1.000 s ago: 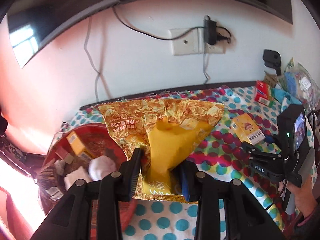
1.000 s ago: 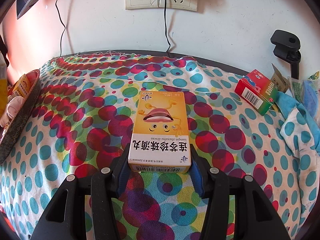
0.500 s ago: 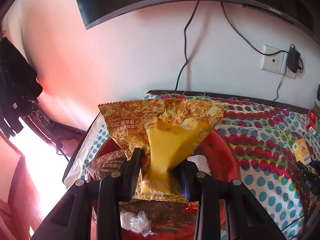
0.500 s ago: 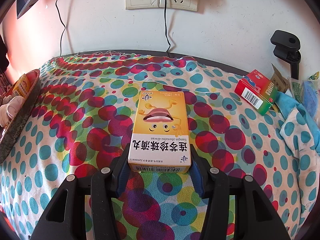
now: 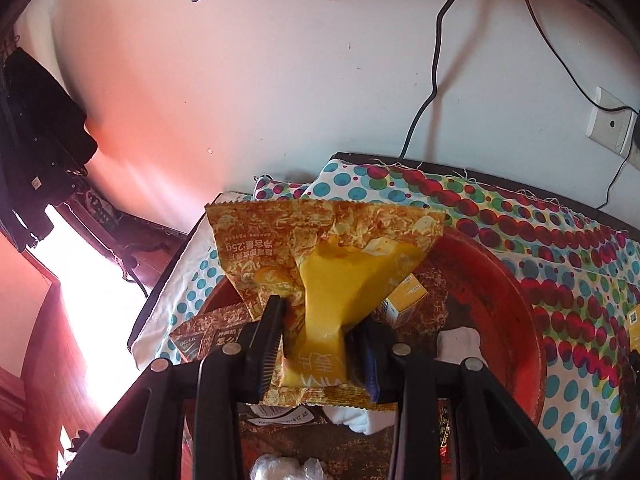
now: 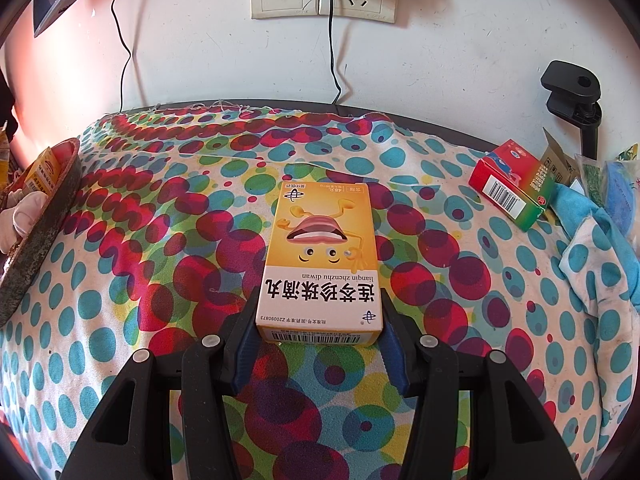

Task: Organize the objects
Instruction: 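Carry the chip bag over the red tray and release it with the left gripper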

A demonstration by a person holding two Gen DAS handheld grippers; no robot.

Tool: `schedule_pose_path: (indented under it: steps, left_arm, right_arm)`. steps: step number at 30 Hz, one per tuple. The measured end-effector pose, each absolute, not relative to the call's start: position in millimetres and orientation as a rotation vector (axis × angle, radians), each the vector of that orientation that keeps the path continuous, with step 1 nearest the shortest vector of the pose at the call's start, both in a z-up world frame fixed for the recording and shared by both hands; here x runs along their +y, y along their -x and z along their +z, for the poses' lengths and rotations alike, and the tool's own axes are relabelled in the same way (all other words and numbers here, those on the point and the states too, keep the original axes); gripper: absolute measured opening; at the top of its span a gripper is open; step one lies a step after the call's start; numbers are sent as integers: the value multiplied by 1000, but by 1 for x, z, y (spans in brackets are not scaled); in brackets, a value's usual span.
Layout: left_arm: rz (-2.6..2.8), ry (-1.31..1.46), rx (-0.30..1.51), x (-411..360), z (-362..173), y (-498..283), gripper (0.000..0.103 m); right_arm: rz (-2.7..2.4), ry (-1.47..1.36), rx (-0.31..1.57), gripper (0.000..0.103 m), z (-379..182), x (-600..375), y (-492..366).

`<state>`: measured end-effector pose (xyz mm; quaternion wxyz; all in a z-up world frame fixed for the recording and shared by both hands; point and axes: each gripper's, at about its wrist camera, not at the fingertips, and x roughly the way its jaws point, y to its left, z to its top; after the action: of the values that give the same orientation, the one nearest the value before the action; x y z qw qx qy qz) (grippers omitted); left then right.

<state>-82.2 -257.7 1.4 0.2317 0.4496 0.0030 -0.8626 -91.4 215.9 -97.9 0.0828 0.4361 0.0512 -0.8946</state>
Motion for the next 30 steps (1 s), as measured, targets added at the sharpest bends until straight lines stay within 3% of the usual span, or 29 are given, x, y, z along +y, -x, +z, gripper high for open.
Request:
schedule_pose_path:
  steps: [15,22,30]
  left_arm:
    - [-2354,-1236,-8,-253,-35,104,37]
    - [-2351,-1217,-15,-254,-35,101,55]
    - [-2397,-1120,-43,-241,-9,66,58]
  right_arm:
    - [-2673,-1301,155,49,-99,218,92]
    - [-2673,-1301,156,50,-99,217,92]
    - [-2673,-1301,156,50,-99,218,92]
